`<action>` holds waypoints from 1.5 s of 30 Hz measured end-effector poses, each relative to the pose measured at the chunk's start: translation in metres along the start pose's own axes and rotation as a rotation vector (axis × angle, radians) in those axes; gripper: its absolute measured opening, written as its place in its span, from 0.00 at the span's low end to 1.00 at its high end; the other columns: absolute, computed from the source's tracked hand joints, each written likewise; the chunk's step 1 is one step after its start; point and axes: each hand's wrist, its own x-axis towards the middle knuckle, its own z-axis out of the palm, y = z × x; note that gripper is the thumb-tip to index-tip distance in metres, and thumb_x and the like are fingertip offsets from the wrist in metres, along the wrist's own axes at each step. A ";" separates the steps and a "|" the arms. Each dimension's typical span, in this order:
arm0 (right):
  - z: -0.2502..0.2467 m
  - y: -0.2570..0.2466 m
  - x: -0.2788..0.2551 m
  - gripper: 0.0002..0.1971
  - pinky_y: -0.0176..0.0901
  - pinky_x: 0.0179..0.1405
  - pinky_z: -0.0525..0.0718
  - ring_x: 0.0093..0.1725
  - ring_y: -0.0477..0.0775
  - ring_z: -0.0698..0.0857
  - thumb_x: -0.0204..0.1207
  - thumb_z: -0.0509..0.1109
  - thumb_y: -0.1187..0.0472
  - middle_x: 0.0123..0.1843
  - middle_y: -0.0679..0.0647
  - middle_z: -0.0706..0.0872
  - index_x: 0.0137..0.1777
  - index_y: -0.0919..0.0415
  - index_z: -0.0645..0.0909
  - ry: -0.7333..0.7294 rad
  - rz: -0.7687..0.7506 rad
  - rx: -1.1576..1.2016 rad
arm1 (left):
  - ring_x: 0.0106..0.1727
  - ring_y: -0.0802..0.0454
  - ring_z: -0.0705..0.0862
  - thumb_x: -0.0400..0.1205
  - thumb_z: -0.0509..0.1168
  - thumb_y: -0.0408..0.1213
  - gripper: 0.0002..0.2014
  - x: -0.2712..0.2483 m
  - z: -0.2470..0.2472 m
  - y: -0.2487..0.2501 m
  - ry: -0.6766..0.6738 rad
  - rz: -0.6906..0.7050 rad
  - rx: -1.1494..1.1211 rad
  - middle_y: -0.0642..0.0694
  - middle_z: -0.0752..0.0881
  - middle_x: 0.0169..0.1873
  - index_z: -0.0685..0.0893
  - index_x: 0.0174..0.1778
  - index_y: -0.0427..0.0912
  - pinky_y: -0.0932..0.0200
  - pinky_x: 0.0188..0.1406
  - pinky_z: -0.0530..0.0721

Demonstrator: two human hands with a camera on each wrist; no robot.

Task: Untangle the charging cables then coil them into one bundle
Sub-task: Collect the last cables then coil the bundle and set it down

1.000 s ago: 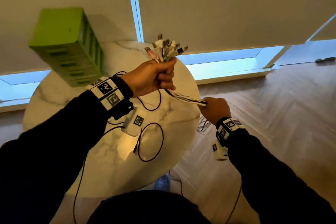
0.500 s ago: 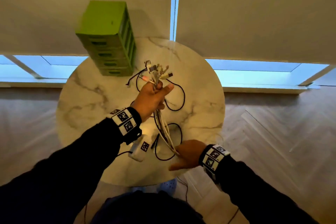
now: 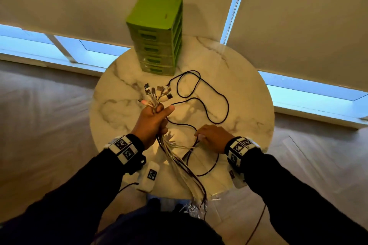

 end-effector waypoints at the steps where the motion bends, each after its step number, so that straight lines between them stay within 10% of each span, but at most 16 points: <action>1: 0.003 -0.008 0.003 0.16 0.52 0.71 0.71 0.71 0.59 0.77 0.88 0.60 0.53 0.72 0.52 0.80 0.73 0.48 0.77 -0.039 -0.025 -0.071 | 0.24 0.53 0.55 0.85 0.69 0.36 0.23 -0.001 -0.003 0.000 0.003 0.003 0.005 0.49 0.54 0.27 0.63 0.31 0.52 0.61 0.19 0.59; 4: 0.010 -0.023 0.009 0.15 0.56 0.73 0.62 0.69 0.58 0.77 0.87 0.58 0.48 0.67 0.51 0.84 0.68 0.46 0.79 -0.115 -0.088 -0.302 | 0.24 0.53 0.56 0.85 0.70 0.35 0.24 -0.006 -0.012 0.001 0.020 0.011 0.023 0.48 0.53 0.28 0.63 0.31 0.52 0.61 0.19 0.62; 9: 0.000 -0.019 0.014 0.15 0.52 0.59 0.75 0.62 0.62 0.82 0.89 0.55 0.51 0.64 0.58 0.82 0.66 0.56 0.78 -0.160 0.023 -0.218 | 0.24 0.53 0.56 0.85 0.69 0.34 0.24 -0.010 -0.028 -0.003 0.036 0.004 0.019 0.47 0.53 0.29 0.62 0.31 0.52 0.60 0.20 0.61; 15: -0.046 -0.009 0.015 0.12 0.47 0.35 0.70 0.33 0.63 0.78 0.90 0.55 0.51 0.33 0.56 0.80 0.59 0.60 0.73 0.507 0.265 0.340 | 0.24 0.50 0.59 0.84 0.71 0.34 0.21 -0.005 -0.040 -0.003 0.024 -0.017 0.153 0.47 0.59 0.25 0.64 0.34 0.50 0.59 0.21 0.69; 20: -0.087 -0.069 0.014 0.07 0.46 0.33 0.69 0.27 0.50 0.72 0.88 0.56 0.56 0.29 0.49 0.76 0.55 0.53 0.75 0.819 0.167 0.768 | 0.27 0.50 0.58 0.82 0.73 0.38 0.21 0.002 -0.041 0.009 -0.009 0.011 0.153 0.47 0.57 0.28 0.65 0.37 0.49 0.57 0.27 0.71; 25: -0.083 -0.146 0.004 0.08 0.47 0.32 0.72 0.30 0.48 0.73 0.90 0.56 0.58 0.32 0.49 0.76 0.61 0.53 0.76 0.745 -0.087 0.832 | 0.28 0.54 0.59 0.81 0.72 0.51 0.16 -0.002 -0.024 0.028 -0.077 0.084 0.020 0.51 0.58 0.30 0.71 0.43 0.50 0.56 0.29 0.64; 31: -0.072 -0.187 -0.002 0.08 0.56 0.44 0.88 0.45 0.50 0.88 0.91 0.55 0.57 0.49 0.53 0.88 0.64 0.54 0.72 0.680 -0.131 0.751 | 0.51 0.48 0.91 0.84 0.65 0.55 0.20 -0.008 -0.014 0.039 -0.171 0.178 -0.042 0.46 0.91 0.43 0.83 0.58 0.40 0.54 0.47 0.87; 36: -0.076 -0.197 -0.002 0.03 0.45 0.36 0.85 0.40 0.47 0.88 0.90 0.56 0.59 0.45 0.54 0.89 0.59 0.57 0.68 0.650 -0.120 0.703 | 0.52 0.52 0.92 0.90 0.51 0.56 0.26 -0.008 -0.017 0.047 -0.125 0.194 0.098 0.45 0.93 0.43 0.85 0.61 0.39 0.58 0.52 0.87; 39: -0.078 -0.202 0.000 0.04 0.45 0.32 0.83 0.33 0.46 0.86 0.88 0.60 0.58 0.39 0.52 0.88 0.55 0.56 0.68 0.667 -0.107 0.688 | 0.35 0.64 0.87 0.91 0.44 0.57 0.27 -0.012 -0.022 0.055 -0.157 0.219 0.228 0.56 0.88 0.29 0.81 0.52 0.41 0.68 0.35 0.82; 45: -0.080 -0.187 0.004 0.18 0.54 0.34 0.77 0.27 0.50 0.76 0.86 0.57 0.39 0.30 0.55 0.81 0.46 0.54 0.71 0.500 -0.052 0.514 | 0.32 0.54 0.76 0.87 0.47 0.62 0.26 0.004 -0.053 0.076 -0.041 0.254 0.152 0.49 0.76 0.31 0.78 0.51 0.42 0.55 0.33 0.79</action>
